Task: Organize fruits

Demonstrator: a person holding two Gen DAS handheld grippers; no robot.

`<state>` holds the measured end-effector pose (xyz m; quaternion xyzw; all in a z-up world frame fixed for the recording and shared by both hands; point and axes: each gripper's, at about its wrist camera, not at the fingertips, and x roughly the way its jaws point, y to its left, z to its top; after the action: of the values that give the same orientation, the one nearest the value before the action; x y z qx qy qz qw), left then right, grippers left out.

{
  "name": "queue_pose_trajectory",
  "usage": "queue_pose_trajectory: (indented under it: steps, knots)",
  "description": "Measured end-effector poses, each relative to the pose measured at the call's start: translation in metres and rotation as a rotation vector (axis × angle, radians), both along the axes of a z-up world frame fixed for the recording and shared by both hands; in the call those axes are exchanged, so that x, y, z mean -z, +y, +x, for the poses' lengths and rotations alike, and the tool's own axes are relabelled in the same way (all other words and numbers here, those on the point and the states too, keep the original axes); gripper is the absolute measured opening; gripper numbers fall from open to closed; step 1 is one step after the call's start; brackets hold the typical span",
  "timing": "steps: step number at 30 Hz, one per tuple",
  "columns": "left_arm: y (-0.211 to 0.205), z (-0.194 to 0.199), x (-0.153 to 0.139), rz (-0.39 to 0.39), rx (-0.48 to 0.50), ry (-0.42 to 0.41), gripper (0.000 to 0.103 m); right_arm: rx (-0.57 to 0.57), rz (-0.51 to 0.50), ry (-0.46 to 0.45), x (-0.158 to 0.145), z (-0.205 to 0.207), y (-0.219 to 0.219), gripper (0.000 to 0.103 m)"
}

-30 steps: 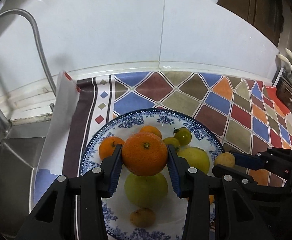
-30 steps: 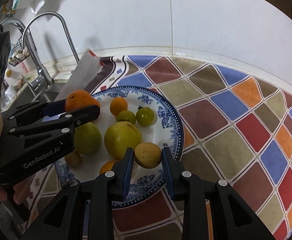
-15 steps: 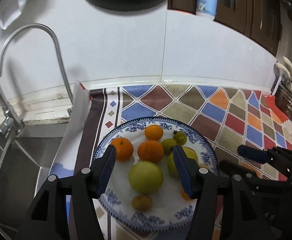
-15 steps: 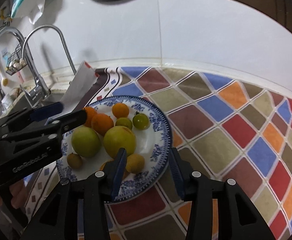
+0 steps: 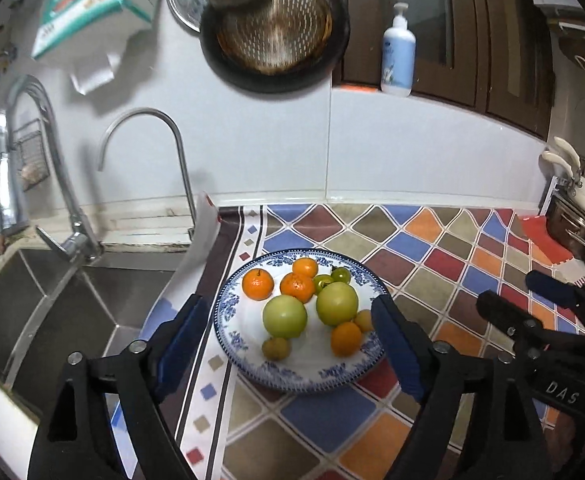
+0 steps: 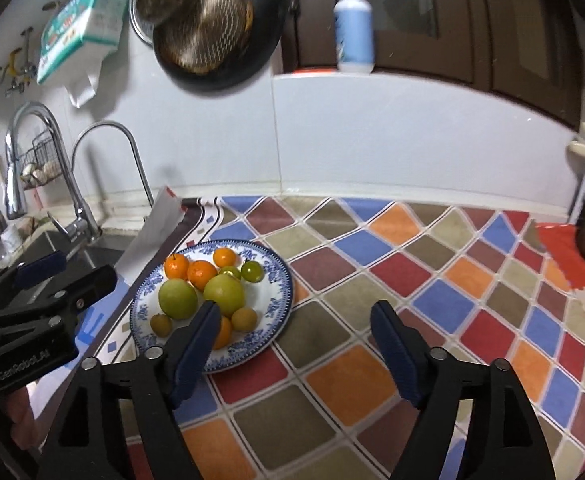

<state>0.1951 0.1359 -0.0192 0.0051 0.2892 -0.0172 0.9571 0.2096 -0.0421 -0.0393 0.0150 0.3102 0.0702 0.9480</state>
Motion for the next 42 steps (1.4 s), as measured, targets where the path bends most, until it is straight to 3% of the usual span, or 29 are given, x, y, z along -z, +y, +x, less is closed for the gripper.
queue_pose_trajectory:
  steps: [16, 27, 42]
  knots:
    - [-0.033, -0.106, -0.021, 0.026, -0.052, -0.072, 0.102, 0.027, -0.027, -0.088, -0.031, -0.105, -0.035, 0.090]
    - [-0.053, -0.153, -0.030, 0.038, -0.046, -0.099, 0.103, 0.030, -0.021, -0.101, -0.038, -0.156, -0.057, 0.090]
    - [-0.067, -0.187, -0.039, 0.041, -0.061, -0.128, 0.103, 0.012, -0.011, -0.132, -0.046, -0.188, -0.071, 0.090]
